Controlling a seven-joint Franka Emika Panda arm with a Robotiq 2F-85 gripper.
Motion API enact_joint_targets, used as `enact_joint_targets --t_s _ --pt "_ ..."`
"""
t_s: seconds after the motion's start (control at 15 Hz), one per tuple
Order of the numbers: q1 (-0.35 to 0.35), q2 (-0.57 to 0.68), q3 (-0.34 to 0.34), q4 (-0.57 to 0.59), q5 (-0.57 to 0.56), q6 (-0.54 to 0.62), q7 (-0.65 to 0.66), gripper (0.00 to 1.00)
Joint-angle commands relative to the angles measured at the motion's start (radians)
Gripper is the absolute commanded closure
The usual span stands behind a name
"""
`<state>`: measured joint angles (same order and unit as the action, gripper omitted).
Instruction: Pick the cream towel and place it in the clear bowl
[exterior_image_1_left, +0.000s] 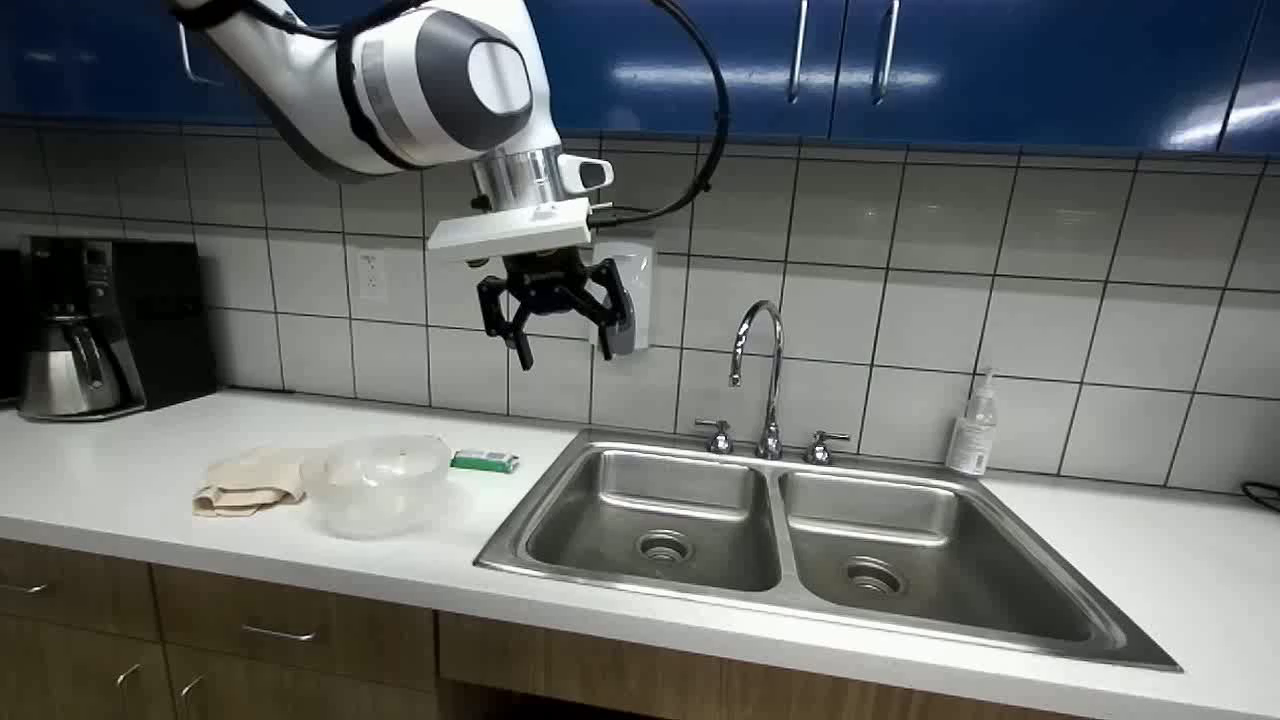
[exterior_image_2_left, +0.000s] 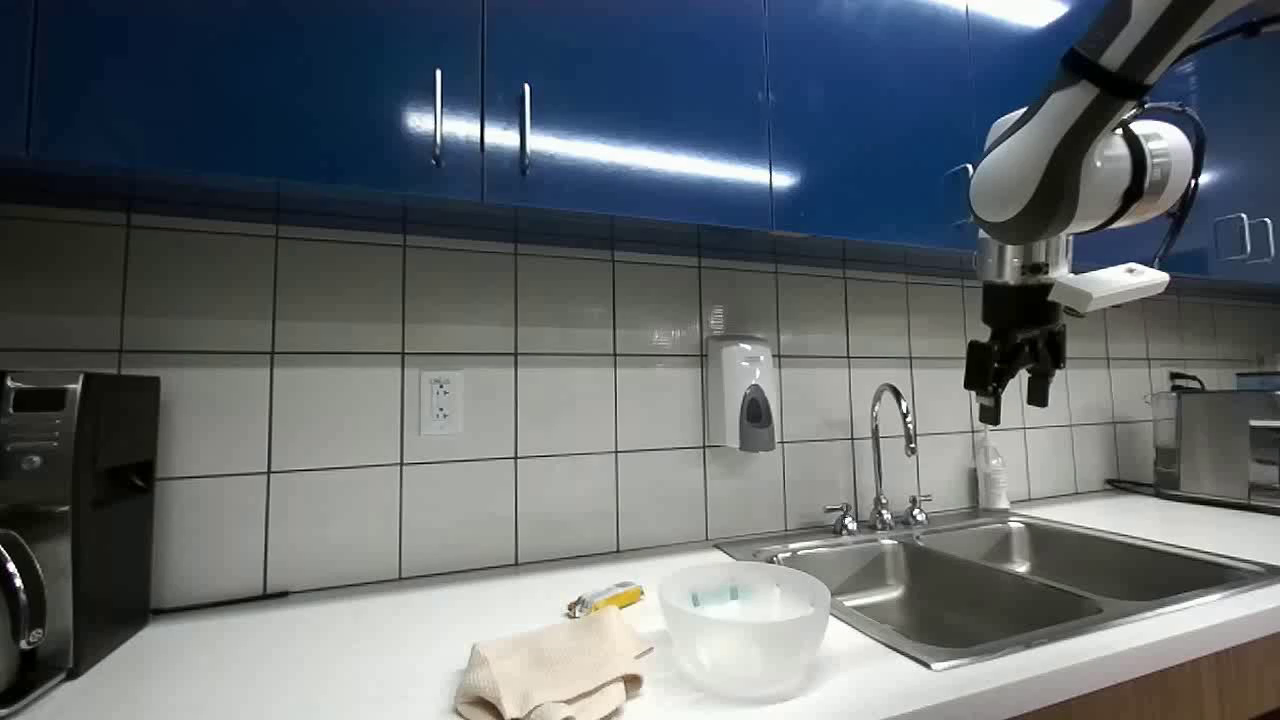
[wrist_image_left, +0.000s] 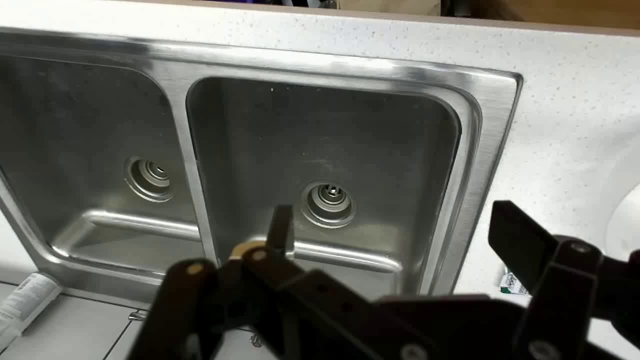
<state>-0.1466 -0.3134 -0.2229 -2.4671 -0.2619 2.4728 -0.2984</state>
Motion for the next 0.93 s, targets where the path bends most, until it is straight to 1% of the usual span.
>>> enact_joint_targets --t_s 0.0,0.53,0.87 --pt "-0.009 0.0 0.01 0.001 0.005 -0.002 -0.003 0.0" --pt "-0.009 0.0 0.01 0.001 0.005 -0.002 -0.003 0.0" --pt "-0.016 -0.035 0.063 -0.031 -0.02 0.009 0.126 0.0"
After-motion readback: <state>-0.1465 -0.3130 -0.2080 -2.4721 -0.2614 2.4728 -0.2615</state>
